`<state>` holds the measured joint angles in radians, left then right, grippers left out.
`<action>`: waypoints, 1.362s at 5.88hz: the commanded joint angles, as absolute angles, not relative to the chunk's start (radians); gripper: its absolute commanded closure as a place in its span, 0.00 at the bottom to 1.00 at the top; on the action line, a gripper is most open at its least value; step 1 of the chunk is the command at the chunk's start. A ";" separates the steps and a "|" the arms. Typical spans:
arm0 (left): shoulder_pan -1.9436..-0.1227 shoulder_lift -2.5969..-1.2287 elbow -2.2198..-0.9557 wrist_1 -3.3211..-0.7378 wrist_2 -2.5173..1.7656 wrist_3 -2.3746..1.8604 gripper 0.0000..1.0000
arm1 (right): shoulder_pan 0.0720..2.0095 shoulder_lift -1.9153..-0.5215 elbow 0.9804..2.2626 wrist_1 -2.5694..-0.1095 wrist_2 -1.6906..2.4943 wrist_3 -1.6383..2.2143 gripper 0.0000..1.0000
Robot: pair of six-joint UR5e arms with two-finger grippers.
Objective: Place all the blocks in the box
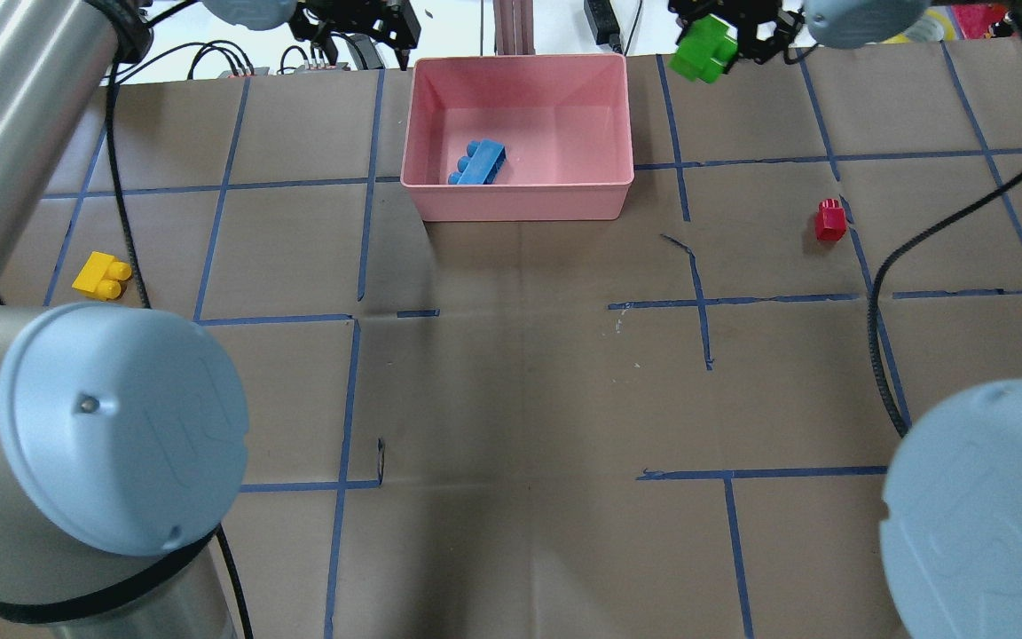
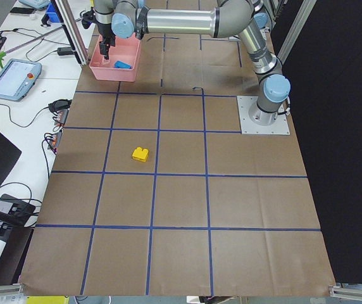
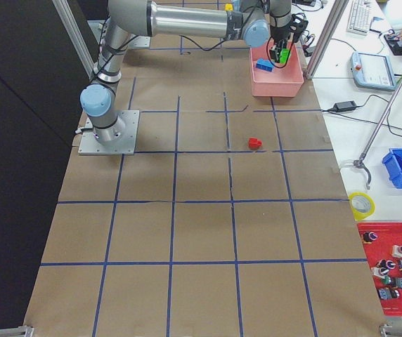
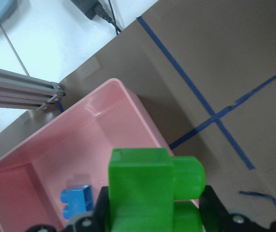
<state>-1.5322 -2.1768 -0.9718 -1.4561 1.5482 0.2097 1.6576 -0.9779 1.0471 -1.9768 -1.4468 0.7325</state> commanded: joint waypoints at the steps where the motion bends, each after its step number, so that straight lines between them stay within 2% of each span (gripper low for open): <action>1: -1.363 -2.074 -1.128 -1.470 1.546 0.401 0.00 | 1.756 -0.777 0.873 -1.980 -1.445 0.836 0.92; 2: -1.277 -2.041 -1.200 -1.460 1.542 0.478 0.00 | 1.796 -0.764 0.893 -1.980 -1.448 0.836 0.92; 3: -1.211 -2.031 -1.241 -1.462 1.548 0.586 0.00 | 1.799 -0.765 0.890 -1.982 -1.447 0.838 0.77; 4: -1.128 -2.029 -1.282 -1.456 1.546 0.698 0.01 | 1.799 -0.778 0.896 -1.991 -1.454 0.835 0.01; 6: -0.985 -2.022 -1.433 -1.307 1.545 0.935 0.01 | 1.799 -0.790 0.897 -1.991 -1.442 0.838 0.00; 8: -0.930 -2.042 -1.660 -0.954 1.546 1.046 0.01 | 1.746 -0.907 0.960 -1.979 -1.477 0.745 0.00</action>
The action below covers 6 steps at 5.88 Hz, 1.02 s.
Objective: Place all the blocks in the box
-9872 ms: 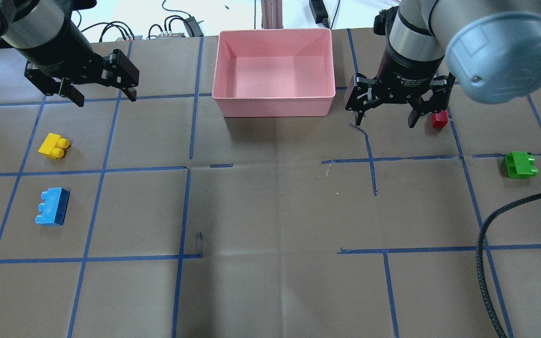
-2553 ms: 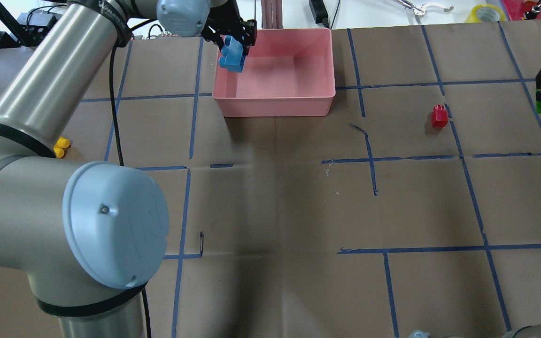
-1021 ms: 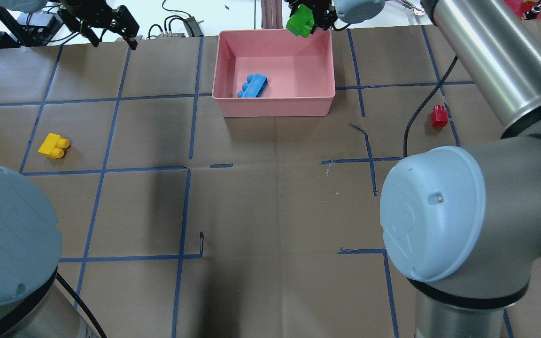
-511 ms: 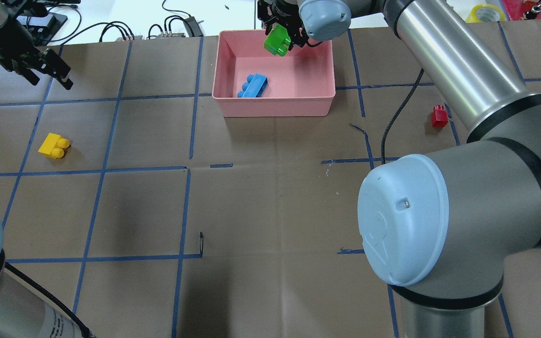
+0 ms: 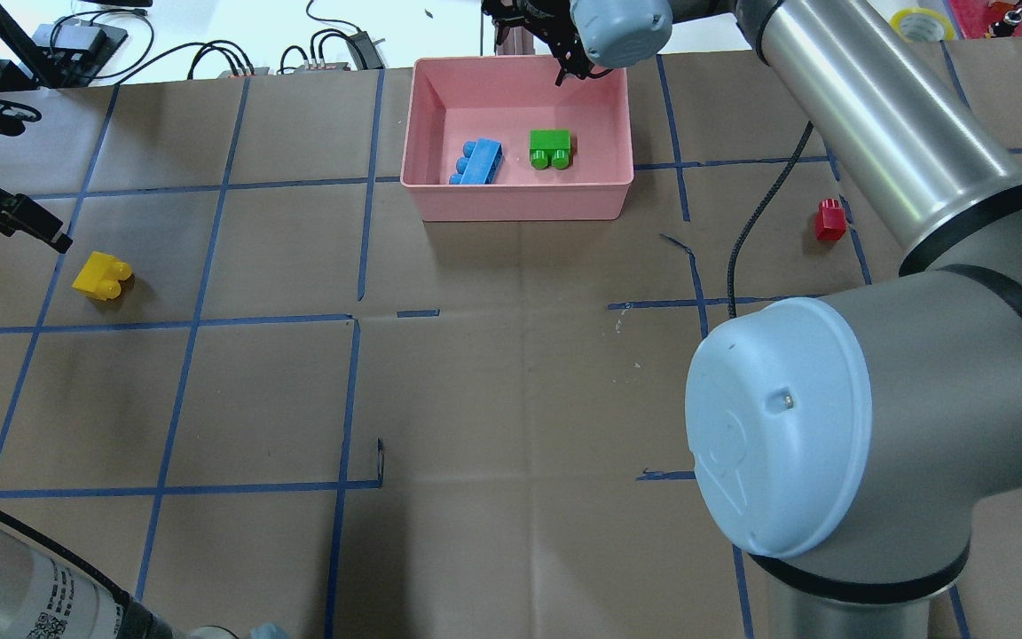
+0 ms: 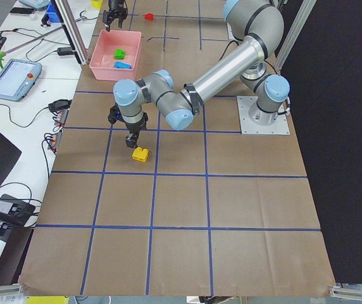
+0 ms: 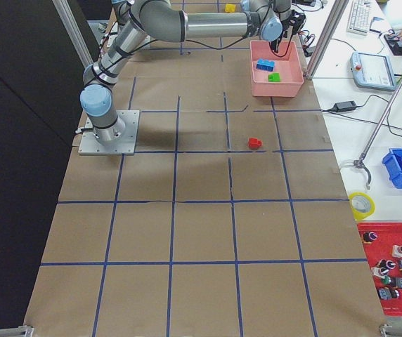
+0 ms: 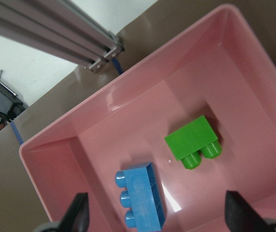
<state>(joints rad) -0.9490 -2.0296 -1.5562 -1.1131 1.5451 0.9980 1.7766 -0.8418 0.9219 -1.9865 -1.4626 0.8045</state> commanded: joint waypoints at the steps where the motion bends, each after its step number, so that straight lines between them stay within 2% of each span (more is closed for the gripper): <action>1: -0.936 -2.058 -1.722 -0.854 1.546 1.046 0.01 | 1.686 -0.992 1.070 -1.979 -1.505 0.578 0.00; 3: -0.946 -2.085 -1.710 -0.853 1.536 1.080 0.01 | 1.506 -1.159 1.297 -1.979 -1.567 0.279 0.00; 6: -0.953 -2.118 -1.661 -0.850 1.514 1.080 0.01 | 1.329 -1.164 1.640 -2.125 -1.647 0.146 0.00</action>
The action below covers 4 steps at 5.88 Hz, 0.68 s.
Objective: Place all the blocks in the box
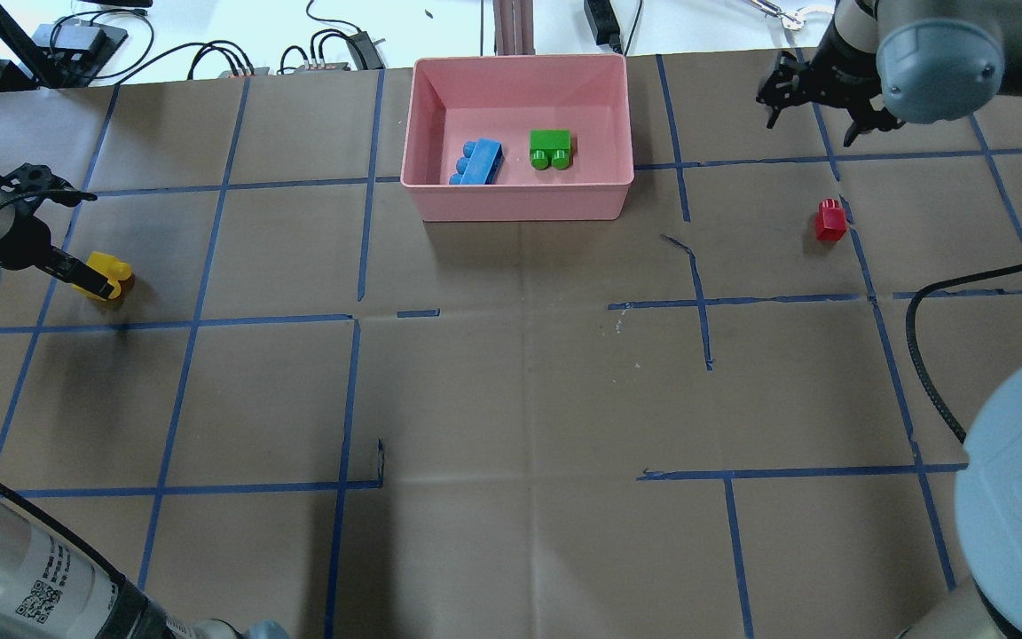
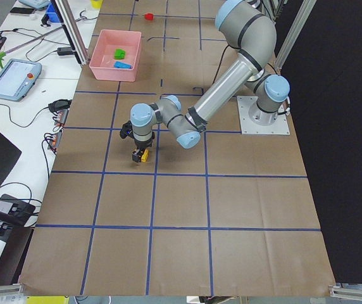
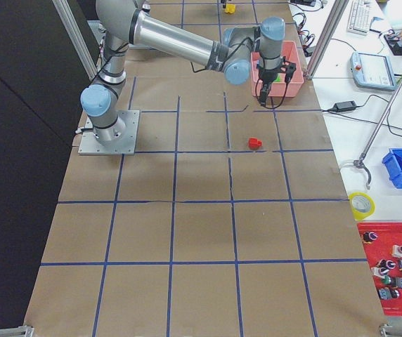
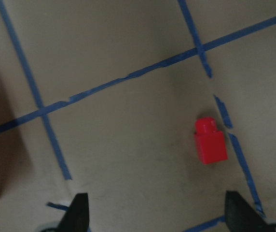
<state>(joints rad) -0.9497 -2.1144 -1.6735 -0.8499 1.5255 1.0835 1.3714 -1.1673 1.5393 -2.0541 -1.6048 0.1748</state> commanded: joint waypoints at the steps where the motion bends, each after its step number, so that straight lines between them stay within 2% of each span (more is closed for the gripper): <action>1: -0.978 -2.121 -1.628 -0.854 1.509 1.078 0.01 | 1.319 -1.157 1.679 -2.201 -1.640 0.149 0.00; 4: -0.994 -2.172 -1.629 -0.851 1.509 1.088 0.01 | 1.273 -1.054 1.674 -2.189 -1.640 -0.010 0.00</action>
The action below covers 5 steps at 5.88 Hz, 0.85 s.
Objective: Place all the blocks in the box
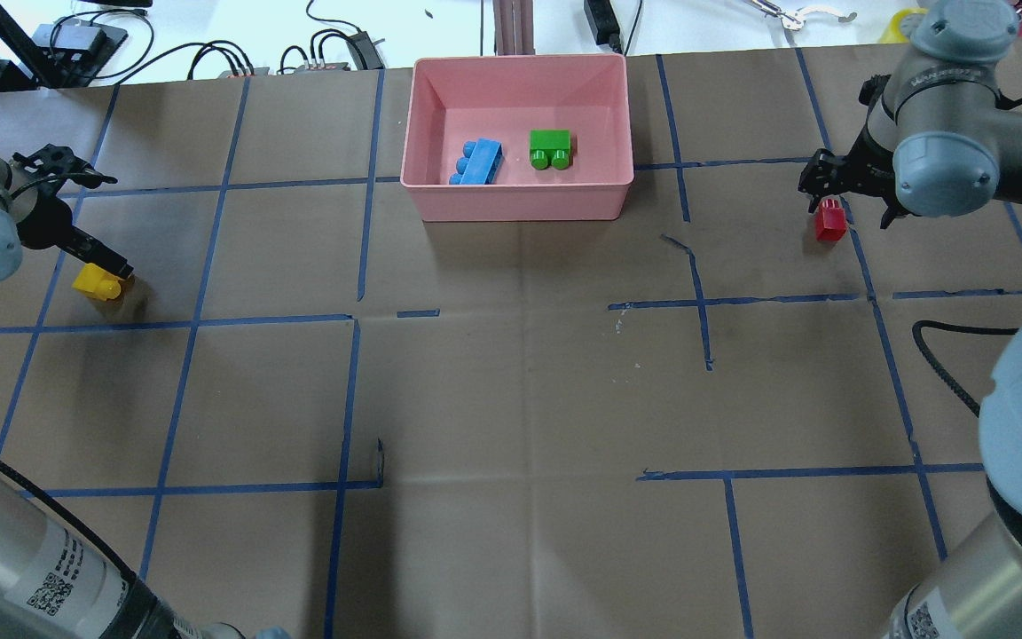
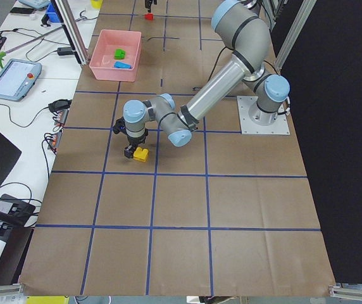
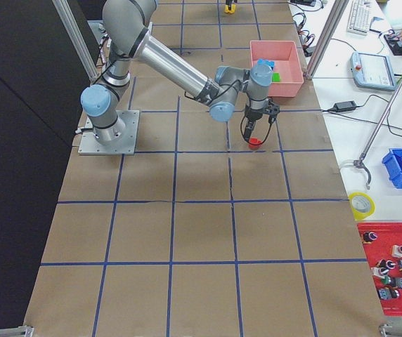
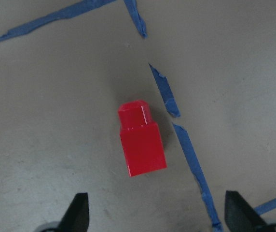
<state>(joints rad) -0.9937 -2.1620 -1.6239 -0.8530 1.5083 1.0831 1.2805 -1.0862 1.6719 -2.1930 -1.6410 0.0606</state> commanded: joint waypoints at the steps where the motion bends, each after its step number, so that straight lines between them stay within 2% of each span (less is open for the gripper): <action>1: -0.989 -2.171 -1.638 -0.853 1.517 1.092 0.01 | 1.273 -1.046 1.667 -2.187 -1.638 -0.014 0.00; 5: -0.960 -2.171 -1.647 -0.857 1.525 1.094 0.03 | 1.275 -0.991 1.614 -2.214 -1.637 -0.006 0.00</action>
<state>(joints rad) -0.9645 -2.1705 -1.6471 -0.8569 1.5257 1.0936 1.2739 -1.0131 1.6374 -2.2129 -1.6371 -0.0057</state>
